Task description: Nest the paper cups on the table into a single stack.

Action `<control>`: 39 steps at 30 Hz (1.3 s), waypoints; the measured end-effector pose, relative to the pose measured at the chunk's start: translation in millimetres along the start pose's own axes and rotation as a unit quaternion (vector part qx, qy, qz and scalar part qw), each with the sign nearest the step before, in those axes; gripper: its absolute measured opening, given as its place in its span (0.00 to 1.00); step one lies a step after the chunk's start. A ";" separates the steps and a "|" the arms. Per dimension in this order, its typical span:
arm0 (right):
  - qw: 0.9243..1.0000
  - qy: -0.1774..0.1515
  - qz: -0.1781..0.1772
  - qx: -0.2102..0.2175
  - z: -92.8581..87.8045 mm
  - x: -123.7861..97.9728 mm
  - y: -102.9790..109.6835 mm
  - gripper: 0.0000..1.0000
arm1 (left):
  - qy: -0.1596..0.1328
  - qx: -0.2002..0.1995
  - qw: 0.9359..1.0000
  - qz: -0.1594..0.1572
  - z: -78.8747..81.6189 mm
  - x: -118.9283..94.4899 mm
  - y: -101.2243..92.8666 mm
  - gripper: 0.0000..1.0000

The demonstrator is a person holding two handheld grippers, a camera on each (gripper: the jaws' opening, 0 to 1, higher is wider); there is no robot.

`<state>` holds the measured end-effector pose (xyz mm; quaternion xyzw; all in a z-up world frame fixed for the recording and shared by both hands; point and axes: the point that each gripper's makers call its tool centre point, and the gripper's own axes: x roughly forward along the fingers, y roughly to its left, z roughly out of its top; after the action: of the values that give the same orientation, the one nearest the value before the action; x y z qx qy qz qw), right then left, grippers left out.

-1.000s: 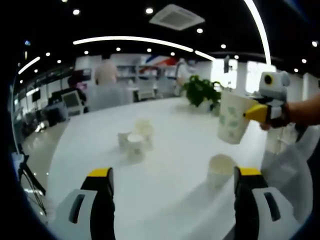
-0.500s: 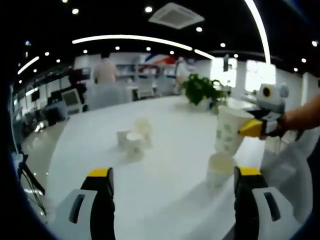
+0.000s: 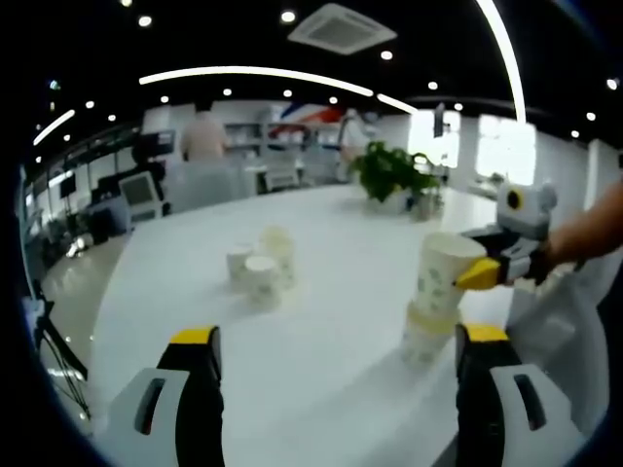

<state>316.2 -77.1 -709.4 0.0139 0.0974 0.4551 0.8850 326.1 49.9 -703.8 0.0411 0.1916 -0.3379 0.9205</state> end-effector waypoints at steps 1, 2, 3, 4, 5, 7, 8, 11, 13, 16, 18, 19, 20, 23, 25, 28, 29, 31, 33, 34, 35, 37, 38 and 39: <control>1.000 0.000 -0.001 0.001 -1.2 0.4 -0.7 0.42 | 0.000 0.002 1.000 0.000 0.1 0.0 0.2 0.99; 1.000 0.003 -0.002 0.003 -3.7 1.2 -1.6 0.42 | 0.000 0.002 1.000 0.000 0.6 0.0 0.2 0.99; 1.000 0.004 -0.003 0.003 -5.4 1.8 -2.1 0.42 | 0.000 0.002 1.000 0.000 1.0 -0.1 0.4 0.99; 1.000 0.007 -0.003 0.004 -7.7 2.6 -2.2 0.42 | 0.000 0.002 1.000 0.000 1.2 0.0 0.7 0.99; 1.000 0.008 -0.004 0.006 -9.6 3.3 -2.4 0.42 | 0.000 0.003 1.000 0.000 1.3 0.0 1.2 0.99; 1.000 0.011 -0.006 0.015 -12.9 4.6 -2.8 0.42 | 0.002 0.003 1.000 0.000 1.5 0.2 1.6 0.99; 1.000 0.014 -0.007 0.014 -15.7 5.6 -2.1 0.42 | 0.001 0.004 1.000 0.000 2.1 0.5 1.9 0.99; 1.000 0.024 -0.008 0.011 -23.7 7.5 -0.6 0.42 | 0.001 0.004 1.000 -0.001 3.1 1.6 2.1 0.99; 0.999 0.030 -0.008 0.007 -28.2 8.8 1.1 0.42 | 0.002 0.004 1.000 -0.001 3.2 2.1 2.0 0.99; 0.999 0.035 -0.010 0.005 -32.3 10.6 1.2 0.42 | 0.002 0.003 1.000 -0.002 3.1 2.6 2.4 0.99; 0.999 0.039 -0.008 0.003 -35.4 11.5 2.9 0.42 | 0.003 0.003 1.000 -0.001 2.5 3.2 2.7 0.99; 0.999 0.042 -0.009 0.001 -37.6 11.9 3.3 0.42 | 0.002 0.003 1.000 -0.001 2.4 3.6 3.0 0.99; 0.999 0.044 -0.009 0.001 -38.8 12.0 3.3 0.42 | 0.002 0.003 1.000 -0.001 2.5 3.8 2.9 0.99; 0.999 0.047 -0.013 0.001 -42.7 12.5 2.5 0.42 | 0.002 0.003 1.000 -0.001 2.3 4.6 3.2 0.99; 0.999 0.050 -0.014 0.001 -45.1 12.6 2.4 0.42 | 0.002 0.001 1.000 -0.001 2.2 4.6 3.6 0.99; 0.999 0.051 -0.017 -0.006 -48.8 12.3 2.6 0.43 | 0.004 0.000 1.000 0.000 0.7 4.3 4.2 0.99; 0.999 0.050 -0.018 -0.007 -48.3 12.4 2.2 0.43 | 0.004 0.000 1.000 0.000 0.4 4.2 4.3 0.99; 0.999 0.050 -0.019 -0.010 -47.8 12.8 1.3 0.43 | 0.004 -0.002 1.000 0.000 0.0 4.0 3.6 0.99; 0.998 0.052 -0.024 -0.014 -48.2 12.9 -0.7 0.44 | 0.005 -0.003 1.000 -0.001 -0.8 4.2 3.0 0.99; 0.998 0.052 -0.026 -0.013 -48.2 12.7 -1.5 0.44 | 0.005 -0.003 1.000 0.000 -1.2 4.2 3.0 0.99; 0.998 0.052 -0.027 -0.012 -48.1 12.6 -1.9 0.45 | 0.004 -0.003 1.000 0.000 -1.3 4.2 3.1 0.99; 0.998 0.052 -0.026 -0.008 -47.6 12.0 -1.1 0.45 | 0.003 -0.005 1.000 0.000 -1.8 4.4 2.8 0.99; 0.998 0.052 -0.025 -0.006 -47.4 11.9 -0.2 0.45 | 0.003 -0.004 1.000 0.000 -1.8 4.4 2.6 0.99; 0.998 0.054 -0.024 -0.006 -47.4 11.8 0.8 0.46 | 0.003 -0.004 1.000 0.001 -1.9 4.2 2.4 0.99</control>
<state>313.5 -70.2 -757.7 -0.0185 0.1421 0.4345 0.8892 330.0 49.5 -707.3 0.0381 0.1960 -0.3364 0.9203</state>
